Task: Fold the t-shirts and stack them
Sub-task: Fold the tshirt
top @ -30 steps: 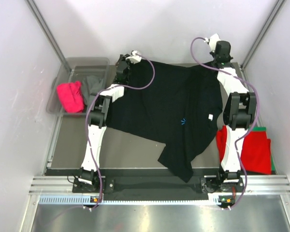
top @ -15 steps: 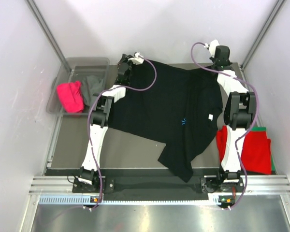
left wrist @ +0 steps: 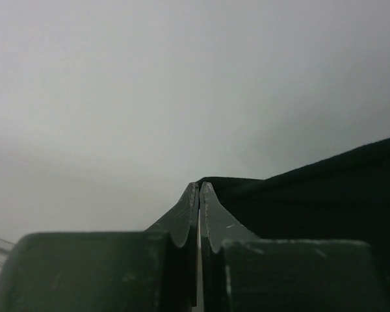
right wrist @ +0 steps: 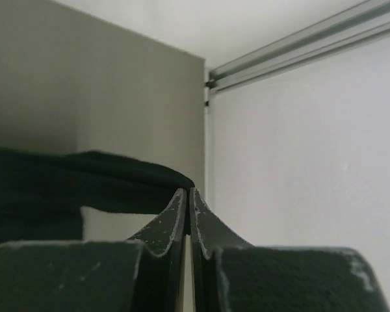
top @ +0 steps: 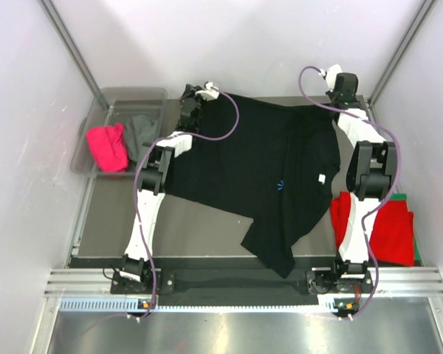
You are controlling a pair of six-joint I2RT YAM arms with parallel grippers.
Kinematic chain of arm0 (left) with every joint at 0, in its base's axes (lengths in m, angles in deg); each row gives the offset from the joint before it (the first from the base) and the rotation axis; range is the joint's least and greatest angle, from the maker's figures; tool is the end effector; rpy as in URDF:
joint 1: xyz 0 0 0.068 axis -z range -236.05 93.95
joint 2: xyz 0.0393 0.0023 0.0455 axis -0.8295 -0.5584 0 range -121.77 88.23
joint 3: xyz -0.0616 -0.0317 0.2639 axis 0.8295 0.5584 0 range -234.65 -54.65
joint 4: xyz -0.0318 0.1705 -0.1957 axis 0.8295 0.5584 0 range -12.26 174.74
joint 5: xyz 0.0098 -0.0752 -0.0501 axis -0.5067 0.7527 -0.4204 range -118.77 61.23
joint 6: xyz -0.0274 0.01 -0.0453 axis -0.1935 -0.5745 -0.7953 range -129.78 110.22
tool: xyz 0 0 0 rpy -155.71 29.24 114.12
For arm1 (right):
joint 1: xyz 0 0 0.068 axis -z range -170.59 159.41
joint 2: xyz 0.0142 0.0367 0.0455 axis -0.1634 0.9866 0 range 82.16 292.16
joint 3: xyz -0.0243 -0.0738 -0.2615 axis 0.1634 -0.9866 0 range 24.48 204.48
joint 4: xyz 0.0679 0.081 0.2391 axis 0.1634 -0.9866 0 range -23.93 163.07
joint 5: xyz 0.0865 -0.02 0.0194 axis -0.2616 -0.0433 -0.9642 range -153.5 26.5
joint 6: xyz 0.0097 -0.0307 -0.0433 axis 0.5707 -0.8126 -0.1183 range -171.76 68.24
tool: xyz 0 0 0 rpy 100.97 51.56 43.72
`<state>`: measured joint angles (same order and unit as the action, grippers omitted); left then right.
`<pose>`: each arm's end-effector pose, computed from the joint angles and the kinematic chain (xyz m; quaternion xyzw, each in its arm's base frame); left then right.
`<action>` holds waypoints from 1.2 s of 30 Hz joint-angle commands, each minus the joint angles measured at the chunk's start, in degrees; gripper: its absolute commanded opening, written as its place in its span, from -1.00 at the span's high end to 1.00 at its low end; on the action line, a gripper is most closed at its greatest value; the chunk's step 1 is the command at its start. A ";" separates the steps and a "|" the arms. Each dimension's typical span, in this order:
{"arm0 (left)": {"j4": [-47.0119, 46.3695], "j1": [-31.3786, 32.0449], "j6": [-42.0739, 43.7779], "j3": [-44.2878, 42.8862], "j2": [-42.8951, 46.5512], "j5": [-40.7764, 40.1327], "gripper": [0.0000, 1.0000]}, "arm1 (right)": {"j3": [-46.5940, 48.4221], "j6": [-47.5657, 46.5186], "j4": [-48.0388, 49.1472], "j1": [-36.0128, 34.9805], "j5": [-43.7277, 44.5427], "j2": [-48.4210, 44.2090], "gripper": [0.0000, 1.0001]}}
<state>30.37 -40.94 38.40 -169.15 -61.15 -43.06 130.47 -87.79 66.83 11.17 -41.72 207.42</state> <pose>0.5704 -0.1449 0.1805 0.2433 0.5797 0.2949 0.7196 0.5194 -0.0292 0.2587 -0.1484 0.8233 -0.3209 0.4440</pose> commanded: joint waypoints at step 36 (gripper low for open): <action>33.23 -1.31 -14.17 20.01 28.70 -1.89 1.00 | -25.92 24.95 -24.34 -0.35 -29.95 -41.75 1.00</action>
<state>65.84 -41.31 24.11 -150.81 -37.41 -44.54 106.43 -66.04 44.97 10.93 -67.90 169.87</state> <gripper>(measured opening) 0.011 0.006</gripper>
